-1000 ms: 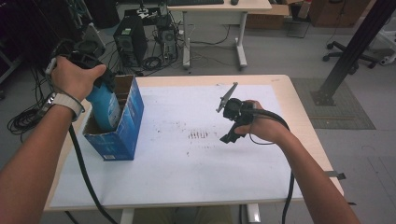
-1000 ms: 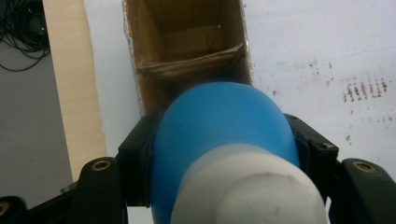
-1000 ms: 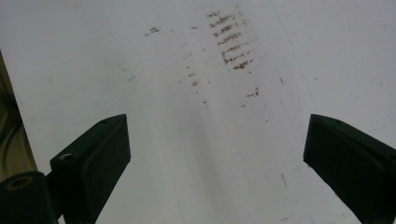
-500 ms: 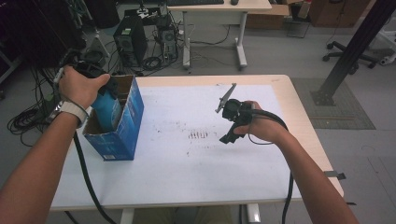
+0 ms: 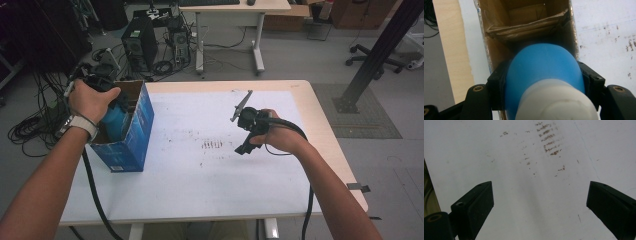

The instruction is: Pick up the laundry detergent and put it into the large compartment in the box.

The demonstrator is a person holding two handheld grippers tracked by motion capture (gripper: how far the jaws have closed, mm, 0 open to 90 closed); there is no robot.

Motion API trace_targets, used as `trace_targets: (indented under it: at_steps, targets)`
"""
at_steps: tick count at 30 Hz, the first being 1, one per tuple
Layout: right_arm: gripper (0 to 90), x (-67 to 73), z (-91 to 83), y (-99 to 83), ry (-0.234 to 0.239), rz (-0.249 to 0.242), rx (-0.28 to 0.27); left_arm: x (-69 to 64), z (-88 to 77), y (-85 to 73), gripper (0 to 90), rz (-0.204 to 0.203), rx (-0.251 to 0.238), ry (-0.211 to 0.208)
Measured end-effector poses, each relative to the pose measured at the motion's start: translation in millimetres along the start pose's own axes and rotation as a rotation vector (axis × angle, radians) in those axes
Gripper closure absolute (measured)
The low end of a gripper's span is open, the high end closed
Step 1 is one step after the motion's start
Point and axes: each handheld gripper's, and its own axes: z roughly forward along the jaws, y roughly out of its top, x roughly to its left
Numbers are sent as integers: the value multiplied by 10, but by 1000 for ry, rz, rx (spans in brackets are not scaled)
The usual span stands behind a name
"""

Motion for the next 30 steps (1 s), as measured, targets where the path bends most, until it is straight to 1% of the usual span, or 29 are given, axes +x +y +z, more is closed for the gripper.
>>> trace_targets:
  at_steps: [5,7,8,12,20,30]
  targets:
    - [74,-4,6,6,2,5,0,4,64,-7,373,1,7,3]
    - [74,-3,16,11,2,-2,5,11,112,-18,373,0,9,-1]
    - [74,-2,20,11,3,-2,7,11,112,-18,374,0,9,-1]
    - [74,-4,24,12,3,-2,5,34,203,-47,373,-1,16,-9]
    - [74,-5,39,22,5,-2,9,66,308,-78,373,-9,17,-16]
    - [74,-11,54,30,8,-2,13,72,419,-98,373,-3,29,-16]
